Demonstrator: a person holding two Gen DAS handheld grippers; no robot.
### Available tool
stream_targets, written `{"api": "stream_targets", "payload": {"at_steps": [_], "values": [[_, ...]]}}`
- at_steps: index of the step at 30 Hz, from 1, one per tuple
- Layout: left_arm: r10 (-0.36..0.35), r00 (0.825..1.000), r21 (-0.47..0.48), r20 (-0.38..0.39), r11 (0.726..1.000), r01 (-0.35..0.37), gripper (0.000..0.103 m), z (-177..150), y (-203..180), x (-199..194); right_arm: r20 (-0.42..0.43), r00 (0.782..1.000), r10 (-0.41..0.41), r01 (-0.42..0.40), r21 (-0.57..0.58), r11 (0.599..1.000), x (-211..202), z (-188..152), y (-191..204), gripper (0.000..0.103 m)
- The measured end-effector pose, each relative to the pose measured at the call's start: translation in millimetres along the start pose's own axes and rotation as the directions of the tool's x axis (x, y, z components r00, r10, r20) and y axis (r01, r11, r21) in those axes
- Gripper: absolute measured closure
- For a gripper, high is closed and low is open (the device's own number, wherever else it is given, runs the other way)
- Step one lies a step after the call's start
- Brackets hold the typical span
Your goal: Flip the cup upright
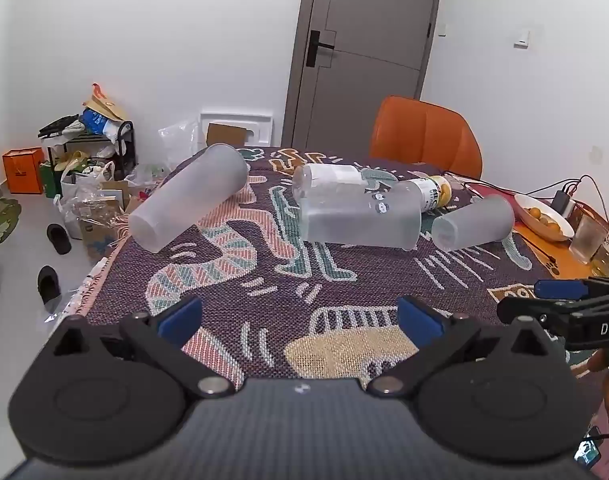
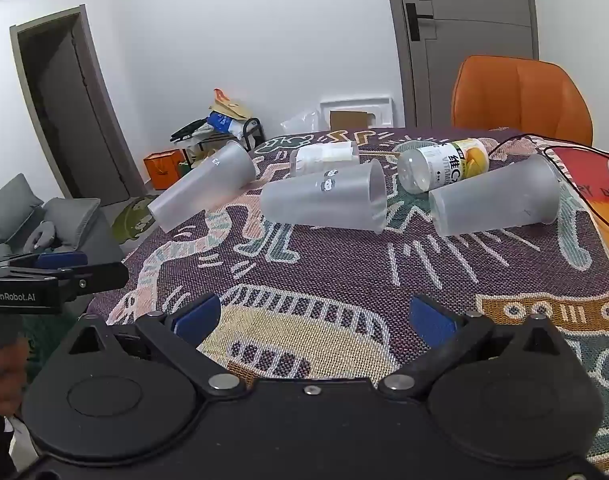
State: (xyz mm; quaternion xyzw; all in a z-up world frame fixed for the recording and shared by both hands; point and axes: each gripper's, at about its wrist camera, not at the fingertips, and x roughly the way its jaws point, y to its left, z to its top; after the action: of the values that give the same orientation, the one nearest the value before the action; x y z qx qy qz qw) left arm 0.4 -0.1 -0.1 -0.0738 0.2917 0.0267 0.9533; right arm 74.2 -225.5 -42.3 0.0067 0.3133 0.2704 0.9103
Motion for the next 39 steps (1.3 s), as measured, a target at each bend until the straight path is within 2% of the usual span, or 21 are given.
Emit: {"api": "stream_targets", "payload": {"at_steps": [39], "values": [[-0.005, 1.0, 0.012, 0.006, 1.0, 0.005, 0.0, 0.7, -1.4, -9.1, 0.002, 1.0, -0.011, 0.011, 0.002, 1.0, -5.3, -1.9, 0.5, 0.0]]}}
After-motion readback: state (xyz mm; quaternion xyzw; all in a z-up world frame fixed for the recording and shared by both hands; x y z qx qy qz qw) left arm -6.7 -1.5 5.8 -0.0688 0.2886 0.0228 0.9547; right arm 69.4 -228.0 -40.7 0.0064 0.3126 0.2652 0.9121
